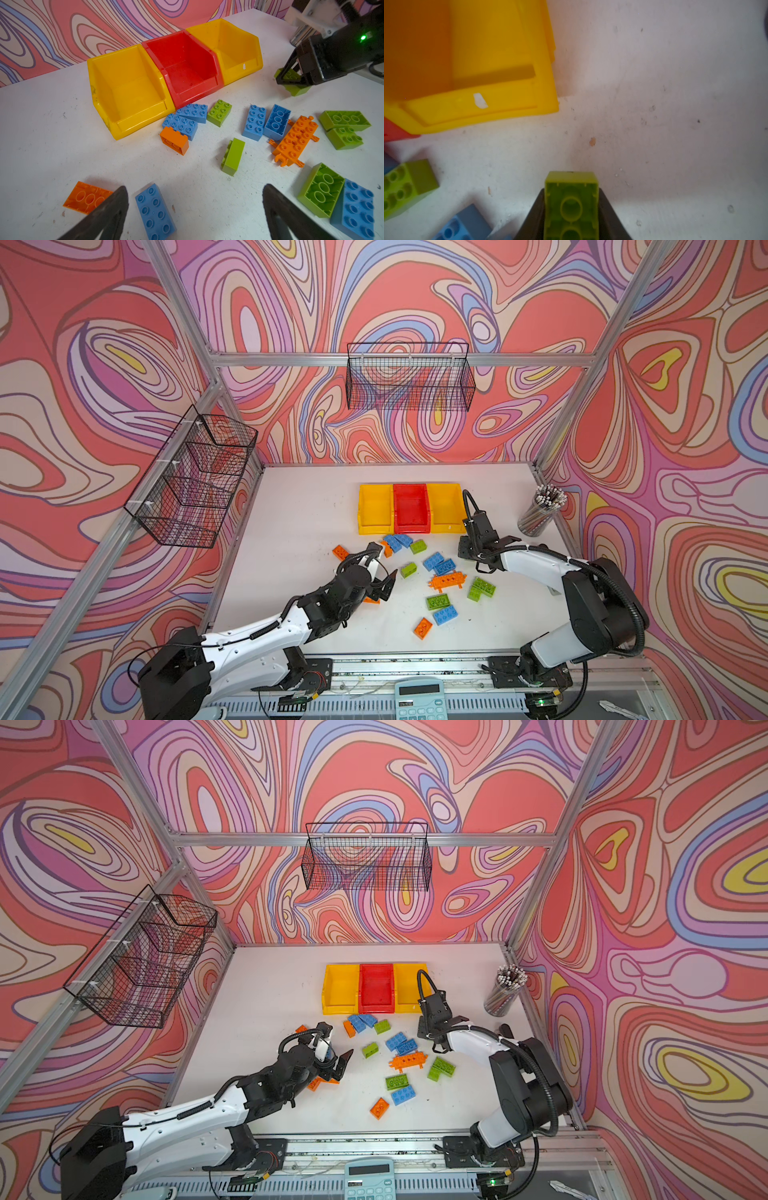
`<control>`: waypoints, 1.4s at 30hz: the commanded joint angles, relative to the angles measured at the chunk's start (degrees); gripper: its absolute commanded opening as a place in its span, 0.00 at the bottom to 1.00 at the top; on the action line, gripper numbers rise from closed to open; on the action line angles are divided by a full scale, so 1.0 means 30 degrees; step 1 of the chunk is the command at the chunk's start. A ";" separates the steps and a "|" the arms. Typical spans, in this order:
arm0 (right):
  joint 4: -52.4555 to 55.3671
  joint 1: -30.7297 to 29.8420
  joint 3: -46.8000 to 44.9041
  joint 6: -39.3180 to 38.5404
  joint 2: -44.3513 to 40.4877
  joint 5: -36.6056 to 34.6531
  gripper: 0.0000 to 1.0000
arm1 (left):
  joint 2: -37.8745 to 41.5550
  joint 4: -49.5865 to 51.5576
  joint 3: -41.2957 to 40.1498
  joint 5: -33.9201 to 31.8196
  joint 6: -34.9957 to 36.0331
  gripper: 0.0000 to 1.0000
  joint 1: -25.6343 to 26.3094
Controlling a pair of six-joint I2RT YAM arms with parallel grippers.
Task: Sort the legos into containers by color
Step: Pick up the lego from the middle-right of the table, then place the lego in the container.
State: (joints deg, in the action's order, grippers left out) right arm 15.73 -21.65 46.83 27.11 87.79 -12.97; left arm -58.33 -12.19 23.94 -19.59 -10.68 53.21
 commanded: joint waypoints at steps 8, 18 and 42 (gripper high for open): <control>0.0928 -0.0137 0.6522 -0.1723 0.2290 -0.0262 0.28 | 0.0838 0.1269 0.0383 -0.0382 -0.1085 1.00 -0.0042; 0.1229 -0.0130 1.2563 -0.2761 0.8476 -0.0340 0.27 | 0.1125 0.2828 0.0807 -0.0689 -0.2066 1.00 -0.0042; 0.0471 -0.0091 1.1609 -0.3150 0.7007 -0.0160 0.66 | 0.1932 0.3508 0.1306 -0.0702 -0.1781 1.00 -0.0024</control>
State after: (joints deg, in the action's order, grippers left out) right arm 18.00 -21.80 83.79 17.80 113.82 -13.61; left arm -54.04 -2.52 26.61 -22.35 -15.70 53.21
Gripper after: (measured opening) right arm 0.657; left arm 0.999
